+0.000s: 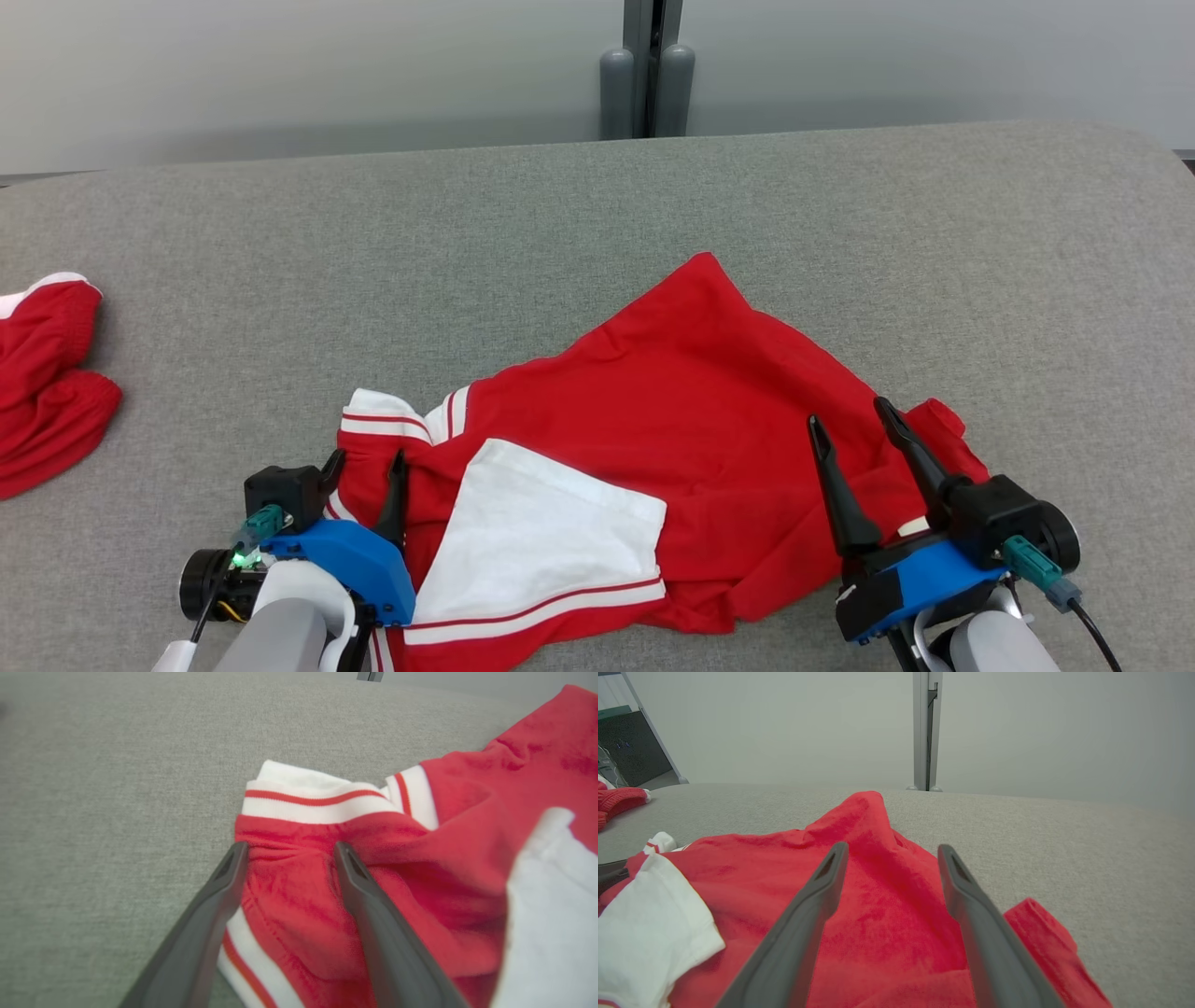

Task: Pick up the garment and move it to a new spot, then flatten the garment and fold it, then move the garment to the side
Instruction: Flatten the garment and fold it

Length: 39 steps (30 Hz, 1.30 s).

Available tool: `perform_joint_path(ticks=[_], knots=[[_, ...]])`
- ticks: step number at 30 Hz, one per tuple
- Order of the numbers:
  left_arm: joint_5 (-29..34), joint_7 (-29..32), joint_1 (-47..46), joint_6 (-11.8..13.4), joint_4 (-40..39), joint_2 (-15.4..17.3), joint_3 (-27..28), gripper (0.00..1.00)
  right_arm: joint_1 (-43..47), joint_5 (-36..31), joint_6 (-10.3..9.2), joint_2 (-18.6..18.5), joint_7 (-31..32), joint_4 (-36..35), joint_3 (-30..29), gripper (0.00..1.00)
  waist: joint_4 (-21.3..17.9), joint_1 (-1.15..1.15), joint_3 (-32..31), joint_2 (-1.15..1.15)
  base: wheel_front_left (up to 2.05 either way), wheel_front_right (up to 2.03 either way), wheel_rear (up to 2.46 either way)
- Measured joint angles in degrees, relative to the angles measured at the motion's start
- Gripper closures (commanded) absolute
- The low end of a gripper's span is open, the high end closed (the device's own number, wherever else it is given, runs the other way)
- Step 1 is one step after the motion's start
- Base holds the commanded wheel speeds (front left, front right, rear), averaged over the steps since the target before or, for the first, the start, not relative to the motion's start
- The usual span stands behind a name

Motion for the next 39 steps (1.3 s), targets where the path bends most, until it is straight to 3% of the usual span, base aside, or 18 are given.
perform_joint_path(ticks=[3, 4, 5, 6, 18, 29, 30, 31, 32, 39], knots=[[-1.62, 0.20, -1.07, 0.00, 1.86, 0.07, -2.60, 0.00, -0.21, 0.07, 0.00, 0.00, 0.00, 0.32, 0.23, 0.00, -0.25, 0.00, -0.05, 0.00, 0.00, 0.00, 0.00], [-2.23, 0.19, -1.29, 0.01, 2.30, 0.15, -3.35, 0.38, -0.22, 0.09, 0.00, 0.00, 0.00, 0.36, 0.25, 0.00, -0.33, 0.00, -0.08, 0.00, 0.00, 0.00, 0.00], [-2.64, 0.14, -1.43, 0.01, 2.69, 0.29, -4.19, 0.65, -0.22, 0.09, 0.00, 0.00, 0.00, 0.44, 0.29, 0.00, -0.41, 0.00, -0.11, 0.00, 0.00, 0.00, 0.00], [-3.00, 0.13, -1.74, 0.01, 3.18, 0.38, -4.94, 1.00, -0.22, 0.09, 0.00, 0.00, 0.00, 0.51, 0.32, 0.00, -0.49, -0.01, -0.13, 0.00, 0.00, 0.00, 0.00], [-4.69, -0.37, -7.09, 0.00, 6.19, 2.26, -10.68, 1.00, -0.47, -0.02, 0.00, 0.01, 0.00, 0.65, 0.08, 0.00, -1.15, 0.00, -0.04, 0.00, 0.00, 0.00, 0.00], [-2.75, -0.56, -18.69, 1.42, -1.72, 8.06, -2.69, 1.00, -2.03, -0.88, 0.00, 0.01, -0.01, -0.05, -0.55, 0.00, -3.30, 0.00, 2.20, 0.00, 0.00, 0.00, 0.00], [-2.40, -0.57, -18.72, 1.41, -1.07, 8.18, -2.61, 0.81, -2.14, -0.86, 0.00, 0.00, 0.00, -0.07, -0.35, 0.00, -3.62, 0.00, 2.40, 0.00, 0.00, 0.00, 0.00], [-2.07, -0.56, -18.58, 1.41, -0.60, 8.14, -2.43, 0.12, -2.27, -0.85, 0.00, 0.01, 0.00, -0.04, -0.14, 0.00, -3.99, 0.01, 2.59, 0.00, 0.00, 0.00, 0.00], [-1.90, -0.56, -18.53, 1.40, -0.45, 8.10, -2.13, 0.00, -2.35, -0.76, 0.00, 0.02, 0.00, -0.01, -0.02, 0.00, -4.31, 0.01, 2.72, 0.00, 0.00, 0.00, 0.00], [1.04, -0.57, -14.67, 1.90, -6.98, 7.69, 3.15, 0.00, -2.30, -0.43, 0.00, 0.02, 0.00, 0.07, -0.60, 0.00, -4.47, 0.00, 2.59, 0.01, 0.00, 0.00, 0.00]])
